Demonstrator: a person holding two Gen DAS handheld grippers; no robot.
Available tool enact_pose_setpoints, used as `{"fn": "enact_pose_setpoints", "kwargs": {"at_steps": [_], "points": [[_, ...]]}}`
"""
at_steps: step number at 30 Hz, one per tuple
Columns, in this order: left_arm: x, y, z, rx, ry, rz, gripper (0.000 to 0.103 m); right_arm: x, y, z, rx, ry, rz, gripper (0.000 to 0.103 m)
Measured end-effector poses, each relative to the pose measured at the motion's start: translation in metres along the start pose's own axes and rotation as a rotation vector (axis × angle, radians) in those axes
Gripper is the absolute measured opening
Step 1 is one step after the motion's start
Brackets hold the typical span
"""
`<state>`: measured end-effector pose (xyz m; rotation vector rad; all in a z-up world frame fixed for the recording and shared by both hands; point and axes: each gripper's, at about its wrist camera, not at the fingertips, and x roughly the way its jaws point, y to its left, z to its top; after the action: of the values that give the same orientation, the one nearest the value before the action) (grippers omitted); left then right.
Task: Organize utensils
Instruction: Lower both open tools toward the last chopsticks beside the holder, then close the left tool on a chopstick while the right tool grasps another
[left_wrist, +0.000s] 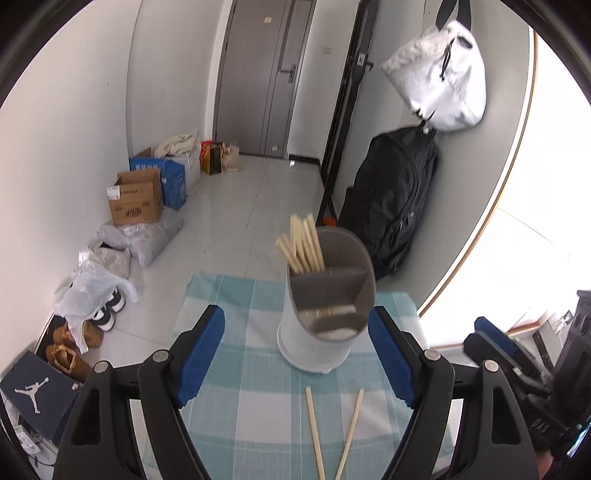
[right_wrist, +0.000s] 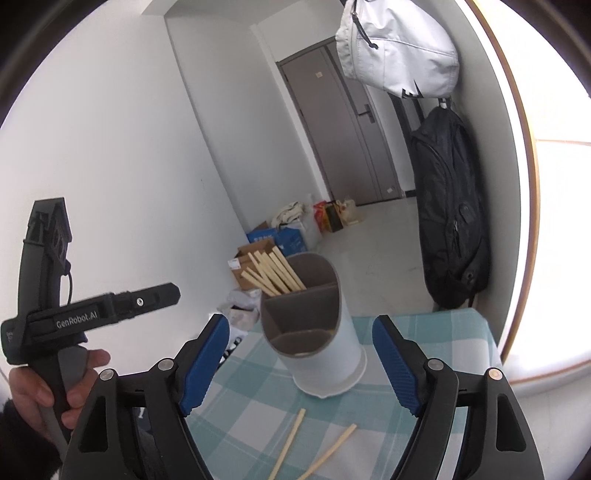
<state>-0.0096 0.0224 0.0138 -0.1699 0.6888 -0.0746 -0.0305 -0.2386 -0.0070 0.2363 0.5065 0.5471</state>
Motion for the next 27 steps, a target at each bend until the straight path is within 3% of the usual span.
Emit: {"fn": "enact_pose_setpoints", "kwargs": {"at_steps": [4,15,21,27], "points": [[0.014,0.005,-0.016,-0.022,0.054,0.007,0.076,0.002,-0.010,-0.010,0.040,0.041,-0.058,0.085],[0.075,0.012,-0.056,-0.037,0.294,0.032,0.076,0.033,-0.037,-0.042,0.141,0.270,-0.187,0.088],[0.101,0.003,-0.068,0.029,0.421,0.056,0.076,0.041,-0.049,-0.047,0.194,0.321,-0.211,0.094],[0.117,-0.006,-0.073,0.066,0.480,0.065,0.076,0.043,-0.055,-0.047,0.198,0.331,-0.223,0.096]]}}
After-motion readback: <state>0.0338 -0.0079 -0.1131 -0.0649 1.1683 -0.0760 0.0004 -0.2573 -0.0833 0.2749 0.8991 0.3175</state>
